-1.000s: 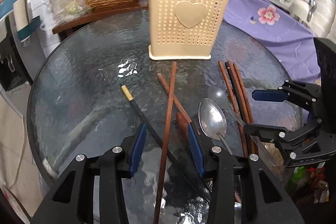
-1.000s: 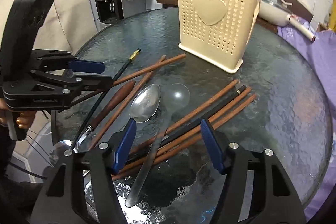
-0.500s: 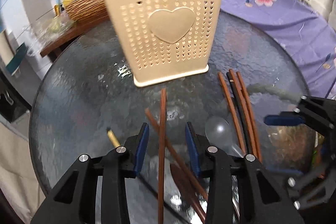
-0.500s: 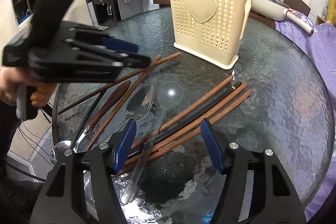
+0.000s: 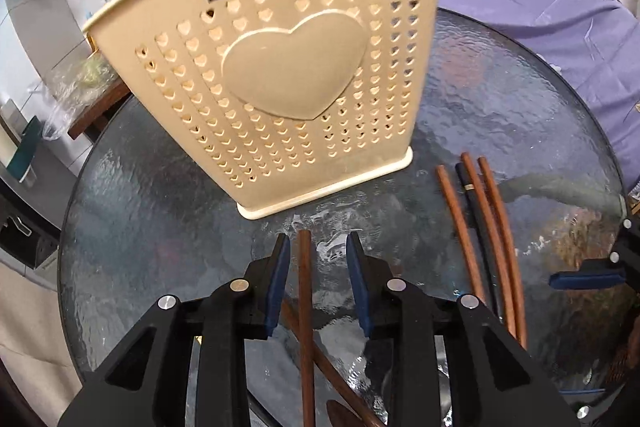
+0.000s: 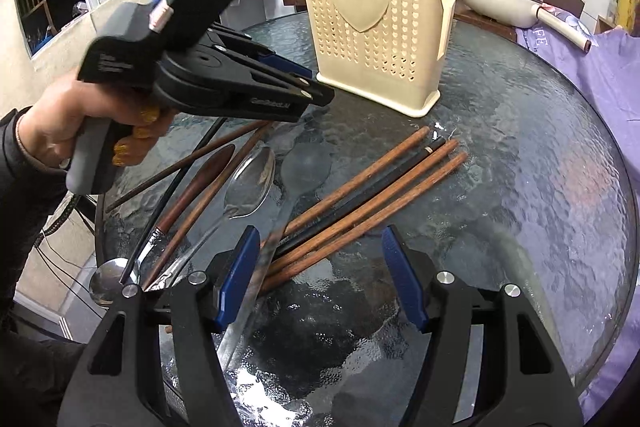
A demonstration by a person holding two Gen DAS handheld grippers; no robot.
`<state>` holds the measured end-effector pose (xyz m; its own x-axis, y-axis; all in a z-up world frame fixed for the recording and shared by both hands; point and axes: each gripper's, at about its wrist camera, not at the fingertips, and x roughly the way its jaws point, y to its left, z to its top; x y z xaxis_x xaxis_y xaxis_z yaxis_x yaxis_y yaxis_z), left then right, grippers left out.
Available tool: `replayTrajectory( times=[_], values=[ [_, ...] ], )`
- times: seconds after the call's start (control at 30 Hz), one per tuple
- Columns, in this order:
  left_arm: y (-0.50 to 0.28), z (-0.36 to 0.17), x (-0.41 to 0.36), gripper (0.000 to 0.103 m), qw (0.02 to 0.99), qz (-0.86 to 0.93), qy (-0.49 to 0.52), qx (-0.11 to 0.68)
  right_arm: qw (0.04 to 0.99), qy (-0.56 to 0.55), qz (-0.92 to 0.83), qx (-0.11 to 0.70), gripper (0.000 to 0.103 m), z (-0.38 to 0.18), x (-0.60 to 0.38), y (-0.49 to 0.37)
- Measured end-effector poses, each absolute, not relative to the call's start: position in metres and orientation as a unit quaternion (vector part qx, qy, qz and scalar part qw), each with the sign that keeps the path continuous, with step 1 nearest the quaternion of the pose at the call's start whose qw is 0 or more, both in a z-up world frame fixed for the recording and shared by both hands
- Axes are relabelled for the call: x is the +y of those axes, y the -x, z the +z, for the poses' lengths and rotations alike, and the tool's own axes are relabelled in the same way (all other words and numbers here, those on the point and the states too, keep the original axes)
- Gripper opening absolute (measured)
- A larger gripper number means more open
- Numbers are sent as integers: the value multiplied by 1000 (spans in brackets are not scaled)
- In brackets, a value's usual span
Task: Organize utensils
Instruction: 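Grasp a brown wooden chopstick with the left tool while the right tool hovers over the spoons, then grasp the grey ladle by its handle with the right tool while the left tool holds the chopstick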
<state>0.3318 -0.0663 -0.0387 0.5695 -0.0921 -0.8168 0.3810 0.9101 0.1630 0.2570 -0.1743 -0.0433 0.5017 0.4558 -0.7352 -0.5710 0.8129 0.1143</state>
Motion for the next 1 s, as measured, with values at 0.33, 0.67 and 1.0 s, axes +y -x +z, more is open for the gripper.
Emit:
replayTrajectory(
  times=[0.33, 0.67, 1.0],
  values=[
    [-340, -52, -64, 8, 856, -151, -140, 474, 861, 64, 302, 405, 64, -45, -174, -265],
    [-340, -54, -59, 7, 859, -148, -130, 473, 858, 77, 305, 406, 64, -43, -165, -264],
    [-328, -29, -33, 7, 875, -147, -88, 452, 851, 106, 314, 407, 63, -36, -148, -267]
  ],
)
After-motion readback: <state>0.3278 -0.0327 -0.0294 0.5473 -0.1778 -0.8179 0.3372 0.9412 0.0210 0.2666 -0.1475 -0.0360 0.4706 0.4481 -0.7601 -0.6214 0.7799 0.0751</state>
